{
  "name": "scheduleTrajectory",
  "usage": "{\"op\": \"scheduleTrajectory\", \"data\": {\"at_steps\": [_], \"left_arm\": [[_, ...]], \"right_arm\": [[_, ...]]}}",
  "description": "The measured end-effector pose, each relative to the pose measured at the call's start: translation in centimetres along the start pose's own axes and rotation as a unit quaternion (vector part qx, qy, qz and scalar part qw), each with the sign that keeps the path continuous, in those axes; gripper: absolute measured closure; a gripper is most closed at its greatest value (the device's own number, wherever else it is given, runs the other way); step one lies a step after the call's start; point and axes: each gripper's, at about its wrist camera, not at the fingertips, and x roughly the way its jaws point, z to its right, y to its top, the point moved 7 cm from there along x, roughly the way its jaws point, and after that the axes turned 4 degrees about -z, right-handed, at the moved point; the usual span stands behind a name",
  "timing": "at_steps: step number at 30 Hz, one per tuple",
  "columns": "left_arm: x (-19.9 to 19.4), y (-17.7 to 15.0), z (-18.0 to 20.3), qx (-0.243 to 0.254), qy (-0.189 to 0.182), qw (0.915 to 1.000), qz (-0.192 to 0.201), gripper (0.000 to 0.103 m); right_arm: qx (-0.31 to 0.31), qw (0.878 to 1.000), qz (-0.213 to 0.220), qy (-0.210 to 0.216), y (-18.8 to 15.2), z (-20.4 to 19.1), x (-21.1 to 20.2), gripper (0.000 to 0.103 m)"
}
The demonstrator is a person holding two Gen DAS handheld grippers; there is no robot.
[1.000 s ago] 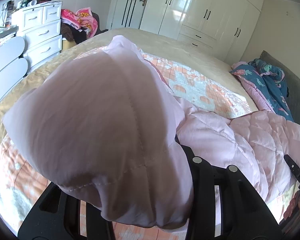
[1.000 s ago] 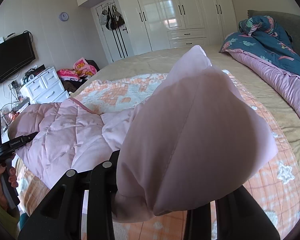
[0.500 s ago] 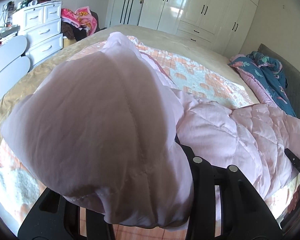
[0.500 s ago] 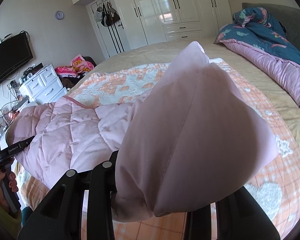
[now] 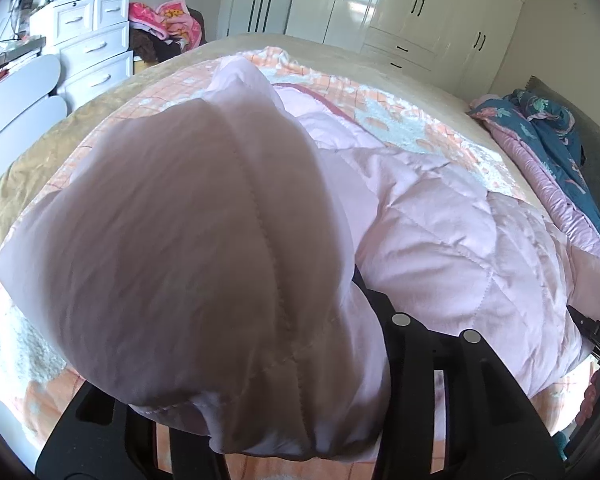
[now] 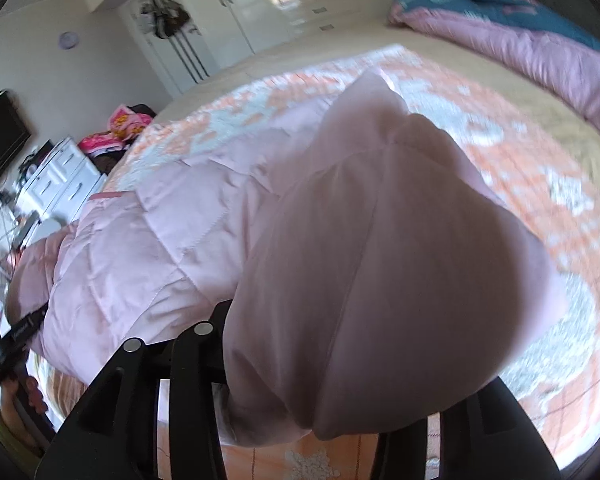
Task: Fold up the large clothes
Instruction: 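Carry the lifted bundle with both tools and lower it onto the blanket, then open both tools and release the bundle on the blanket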
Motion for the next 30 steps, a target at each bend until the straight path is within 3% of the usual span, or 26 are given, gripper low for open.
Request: {"op": "scheduleTrajectory", "data": {"at_steps": [5,8,12,17,26,29,30], "left_arm": [[0.0,-0.3,-0.1,0.000,0.003,1.0000,-0.003,0.065],[0.0,-0.4,0.0,-0.001,0.003,1.0000,-0.005,0.065],[-0.1,-0.4,-0.1,-0.004,0.002,1.0000,-0.006,0.065],[-0.1,-0.4,-0.4,-0.009,-0.002,0.9999,-0.010,0.061],[-2.1,-1.2,-1.1,-0.020,-0.011,0.9993,-0.029,0.040],[-3.4,-1.7,-1.1,-0.015,-0.004,0.9993,-0.033,0.027],[-3.9,-1.9,-1.1,-0.011,-0.002,0.9995,-0.030,0.018]], "right_arm": [[0.032,0.999,-0.014,0.009,-0.4,0.8,0.2,0.049],[0.062,0.998,-0.013,0.027,-1.0,1.3,-0.6,0.026],[0.062,0.998,-0.003,0.032,-2.0,1.6,-2.6,0.013],[0.043,0.999,0.008,0.020,-2.8,1.5,-4.9,0.007],[0.011,0.999,0.043,0.003,-2.5,1.4,-8.3,0.005],[-0.007,0.998,0.057,-0.006,-2.5,0.9,-9.2,0.004],[-0.015,0.998,0.061,-0.009,-2.6,0.5,-9.5,0.004]]}}
